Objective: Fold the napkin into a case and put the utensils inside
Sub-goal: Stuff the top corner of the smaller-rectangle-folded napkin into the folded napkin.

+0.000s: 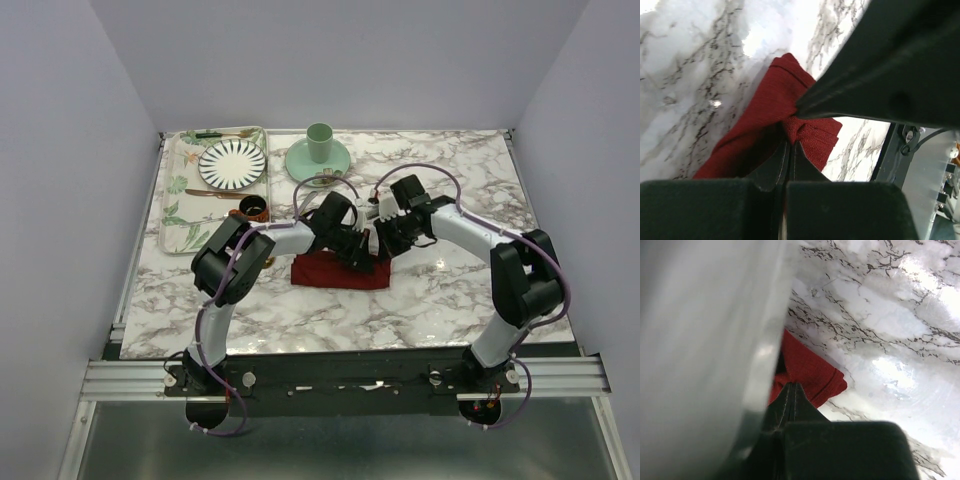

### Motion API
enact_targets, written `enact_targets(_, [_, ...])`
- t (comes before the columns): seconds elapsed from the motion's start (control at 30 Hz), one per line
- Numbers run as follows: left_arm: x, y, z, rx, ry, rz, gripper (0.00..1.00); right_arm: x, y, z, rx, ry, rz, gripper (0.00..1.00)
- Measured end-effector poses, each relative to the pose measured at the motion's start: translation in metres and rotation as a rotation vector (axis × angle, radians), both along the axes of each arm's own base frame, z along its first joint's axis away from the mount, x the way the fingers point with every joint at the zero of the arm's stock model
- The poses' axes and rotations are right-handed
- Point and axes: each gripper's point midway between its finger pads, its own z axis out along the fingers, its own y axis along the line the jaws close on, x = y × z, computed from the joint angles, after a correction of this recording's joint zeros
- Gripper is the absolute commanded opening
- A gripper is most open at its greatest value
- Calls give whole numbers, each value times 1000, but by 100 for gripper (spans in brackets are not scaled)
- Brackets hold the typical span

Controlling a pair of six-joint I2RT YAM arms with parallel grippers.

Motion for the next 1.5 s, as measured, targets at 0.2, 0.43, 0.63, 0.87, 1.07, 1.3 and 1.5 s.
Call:
enact_targets(0.2, [-3,-3,10,-20,-49,-24,0,-3,-1,-5,18,46,-16,1])
enact_targets(0.43, [-1,-3,11,-22,-61,-22,0,-2,0,-3,26,47,-13,1])
enact_targets(0.63, [3,-5,8,-18,-61,-17,0,-2,-2,-3,24,51,-20,1])
enact_targets(0.87, [13,-3,-2,-7,-32,12,0,-4,-7,-3,21,72,-33,1])
enact_targets(1.07, [17,-2,-4,-5,-27,20,0,-4,-10,-2,40,88,-43,1])
enact_targets(1.3, [18,-3,-5,-6,-26,21,0,-4,-11,-1,70,116,-67,1])
enact_targets(1.5, [19,-4,-3,-7,-27,20,0,-6,-12,-8,85,166,-94,1])
